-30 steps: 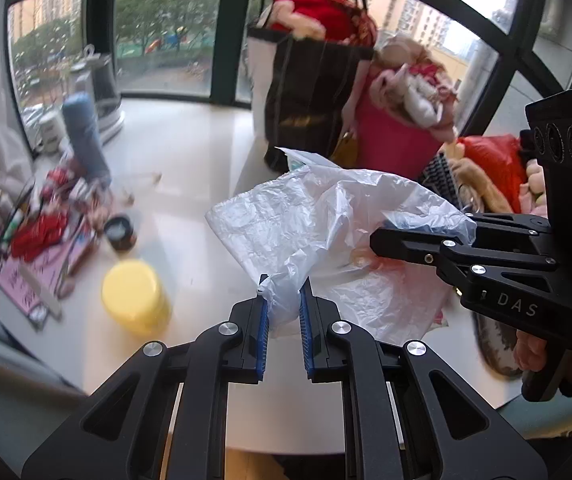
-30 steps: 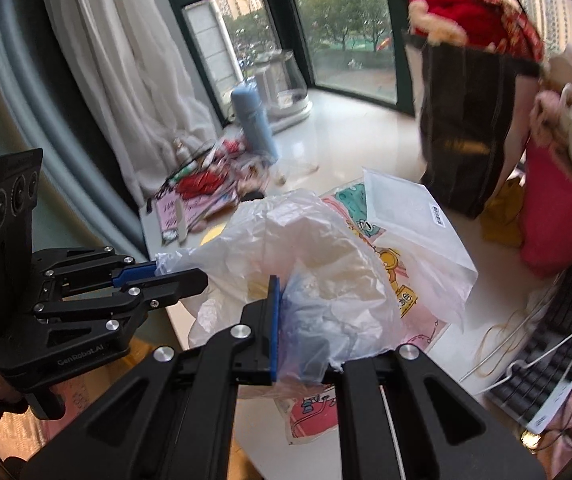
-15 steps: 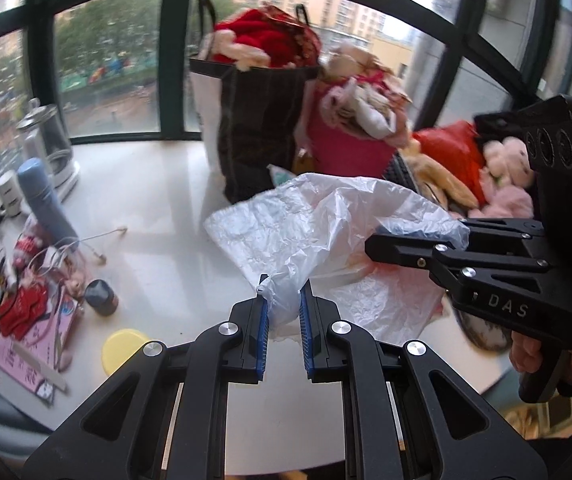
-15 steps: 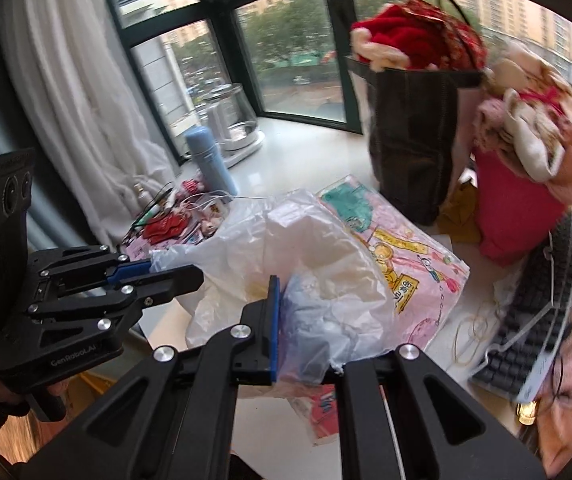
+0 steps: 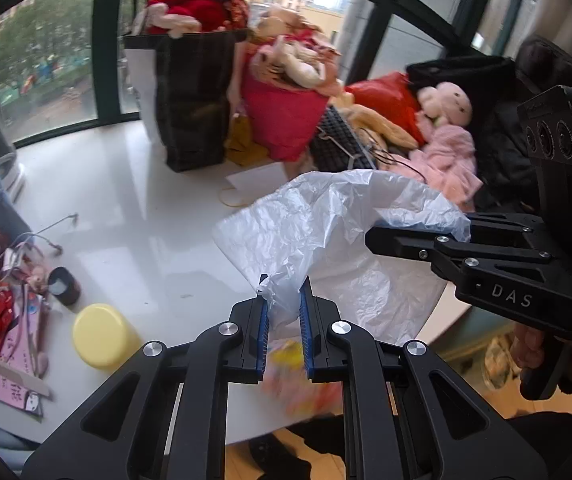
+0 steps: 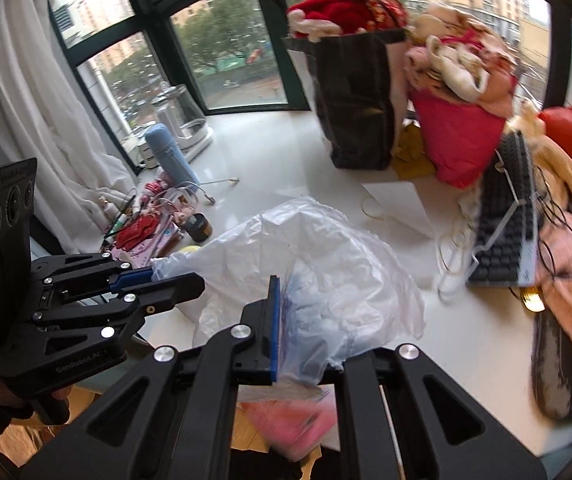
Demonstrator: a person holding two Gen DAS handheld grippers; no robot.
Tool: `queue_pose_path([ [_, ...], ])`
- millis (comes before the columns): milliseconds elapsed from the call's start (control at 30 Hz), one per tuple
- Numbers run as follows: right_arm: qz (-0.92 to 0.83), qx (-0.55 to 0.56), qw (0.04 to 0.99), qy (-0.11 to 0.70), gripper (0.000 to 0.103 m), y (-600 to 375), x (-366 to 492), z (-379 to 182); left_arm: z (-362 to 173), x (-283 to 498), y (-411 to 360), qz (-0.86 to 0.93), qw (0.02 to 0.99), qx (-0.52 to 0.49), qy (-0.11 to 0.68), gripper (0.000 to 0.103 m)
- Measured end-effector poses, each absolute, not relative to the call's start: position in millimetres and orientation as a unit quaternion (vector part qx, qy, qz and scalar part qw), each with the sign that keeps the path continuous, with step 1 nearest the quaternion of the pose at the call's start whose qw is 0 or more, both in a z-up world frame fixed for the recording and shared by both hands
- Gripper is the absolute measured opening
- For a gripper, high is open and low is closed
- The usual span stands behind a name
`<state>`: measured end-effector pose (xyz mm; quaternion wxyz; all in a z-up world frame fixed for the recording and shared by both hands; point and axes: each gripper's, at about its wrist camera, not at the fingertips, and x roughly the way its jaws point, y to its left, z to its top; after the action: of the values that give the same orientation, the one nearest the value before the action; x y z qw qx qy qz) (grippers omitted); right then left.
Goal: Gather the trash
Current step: 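Lift the clear bag in both tools and carry it to the grey bin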
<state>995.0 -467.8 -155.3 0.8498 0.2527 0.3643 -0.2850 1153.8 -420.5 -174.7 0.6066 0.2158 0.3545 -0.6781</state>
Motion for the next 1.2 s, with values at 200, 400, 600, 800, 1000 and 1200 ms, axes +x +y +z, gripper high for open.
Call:
queue_pose_path([
  [200,-0.323,0.265,0.834,0.360,0.008,-456,972,-157,-179,1135,-423,-0.705,0.575,0.222,0.352,0.012],
  [400,-0.364,0.273,0.821,0.345,0.008,-451,940,-153,-178,1106,-433,-0.731,0.545,0.233,0.339,0.012],
  [600,-0.417,0.298,0.798,0.317,0.008,-445,883,-154,-175,1051,-448,-0.765,0.496,0.263,0.316,0.012],
  [800,-0.473,0.332,0.765,0.284,0.008,-427,805,-160,-176,968,-453,-0.802,0.429,0.305,0.282,0.012],
  [1000,-0.524,0.361,0.729,0.252,0.008,-389,722,-163,-182,880,-433,-0.827,0.361,0.347,0.255,0.012],
  [1200,-0.566,0.389,0.689,0.232,0.008,-338,637,-169,-189,783,-399,-0.848,0.291,0.377,0.232,0.012],
])
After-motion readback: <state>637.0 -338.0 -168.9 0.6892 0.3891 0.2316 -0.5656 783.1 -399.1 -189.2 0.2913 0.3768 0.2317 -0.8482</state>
